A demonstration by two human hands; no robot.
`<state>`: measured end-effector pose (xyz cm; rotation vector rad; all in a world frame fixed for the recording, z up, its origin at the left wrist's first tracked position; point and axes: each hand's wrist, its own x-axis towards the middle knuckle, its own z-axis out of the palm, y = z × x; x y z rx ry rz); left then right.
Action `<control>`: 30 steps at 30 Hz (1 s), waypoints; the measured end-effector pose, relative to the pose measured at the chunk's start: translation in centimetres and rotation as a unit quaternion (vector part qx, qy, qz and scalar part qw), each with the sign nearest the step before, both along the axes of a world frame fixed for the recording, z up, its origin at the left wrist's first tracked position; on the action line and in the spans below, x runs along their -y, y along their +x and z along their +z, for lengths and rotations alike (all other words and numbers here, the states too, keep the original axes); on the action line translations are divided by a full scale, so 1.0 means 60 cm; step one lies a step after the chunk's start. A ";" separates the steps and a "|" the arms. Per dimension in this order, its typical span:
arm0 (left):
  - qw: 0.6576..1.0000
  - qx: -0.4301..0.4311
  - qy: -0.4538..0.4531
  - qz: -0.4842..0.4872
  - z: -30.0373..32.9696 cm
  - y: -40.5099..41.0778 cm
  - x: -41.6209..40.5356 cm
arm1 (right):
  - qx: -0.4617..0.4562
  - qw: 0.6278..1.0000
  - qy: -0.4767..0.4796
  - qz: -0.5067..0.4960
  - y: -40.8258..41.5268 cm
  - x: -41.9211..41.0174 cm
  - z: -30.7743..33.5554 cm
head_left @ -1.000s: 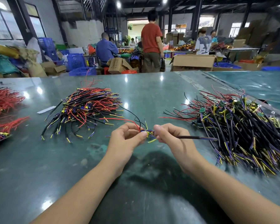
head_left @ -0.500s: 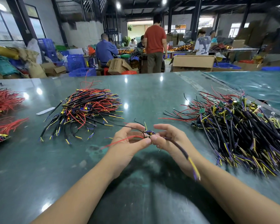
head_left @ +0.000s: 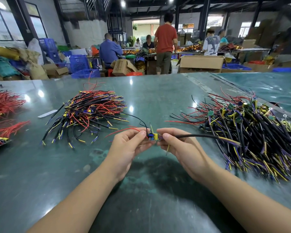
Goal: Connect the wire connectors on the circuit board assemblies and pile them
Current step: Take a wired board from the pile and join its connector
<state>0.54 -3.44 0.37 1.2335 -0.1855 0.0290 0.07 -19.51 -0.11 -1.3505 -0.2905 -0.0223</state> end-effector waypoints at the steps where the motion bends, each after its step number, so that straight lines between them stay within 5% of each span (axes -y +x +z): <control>1: 1.000 0.001 0.008 -0.014 -0.001 -0.001 0.000 | 0.018 0.999 -0.030 -0.007 -0.002 -0.001 0.001; 10: 0.989 0.043 0.125 0.060 -0.001 -0.008 0.011 | 0.052 0.993 -0.105 -0.022 -0.006 -0.009 -0.002; 22: 0.976 0.044 0.045 0.207 0.005 0.011 -0.004 | 0.056 0.995 -0.085 -0.018 0.001 -0.010 -0.002; 30: 0.977 0.018 0.048 0.206 0.008 0.030 -0.039 | 0.061 0.991 -0.120 -0.004 0.003 -0.002 0.000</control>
